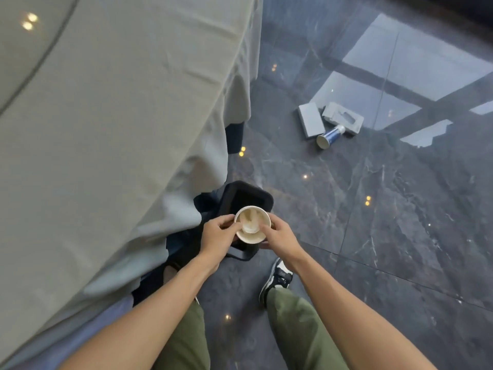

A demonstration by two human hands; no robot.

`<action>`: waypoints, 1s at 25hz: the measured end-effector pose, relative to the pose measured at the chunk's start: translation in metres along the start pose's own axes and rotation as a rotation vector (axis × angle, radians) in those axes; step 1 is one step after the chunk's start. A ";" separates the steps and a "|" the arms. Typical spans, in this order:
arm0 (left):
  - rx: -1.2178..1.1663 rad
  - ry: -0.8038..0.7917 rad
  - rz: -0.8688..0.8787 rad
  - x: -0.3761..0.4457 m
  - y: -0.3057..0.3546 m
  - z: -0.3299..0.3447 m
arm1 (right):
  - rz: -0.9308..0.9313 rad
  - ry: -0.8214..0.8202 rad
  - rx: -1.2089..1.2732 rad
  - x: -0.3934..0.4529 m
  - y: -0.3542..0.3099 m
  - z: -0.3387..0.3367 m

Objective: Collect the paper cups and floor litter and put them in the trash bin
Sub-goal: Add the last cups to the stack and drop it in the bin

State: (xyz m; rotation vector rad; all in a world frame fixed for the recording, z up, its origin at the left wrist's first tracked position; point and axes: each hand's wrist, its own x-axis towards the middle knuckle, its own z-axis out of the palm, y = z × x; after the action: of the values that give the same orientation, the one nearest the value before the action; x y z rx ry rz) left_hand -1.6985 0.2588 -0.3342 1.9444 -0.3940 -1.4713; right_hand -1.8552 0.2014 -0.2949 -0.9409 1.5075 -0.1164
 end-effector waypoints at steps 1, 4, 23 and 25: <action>0.038 0.017 -0.026 0.014 -0.016 0.000 | 0.017 0.006 -0.032 0.016 0.015 0.009; 0.146 0.042 -0.064 0.046 -0.055 0.003 | 0.041 0.020 -0.144 0.054 0.054 0.032; 0.656 -0.107 -0.190 0.087 -0.093 0.022 | 0.293 -0.153 -0.281 0.081 0.083 0.040; 0.640 -0.105 -0.216 0.076 -0.083 0.021 | 0.244 -0.172 -0.321 0.064 0.072 0.026</action>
State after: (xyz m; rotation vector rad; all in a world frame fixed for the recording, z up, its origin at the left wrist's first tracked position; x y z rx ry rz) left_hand -1.7061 0.2686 -0.4481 2.4685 -0.8014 -1.7358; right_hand -1.8591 0.2215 -0.3927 -0.9821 1.4920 0.3841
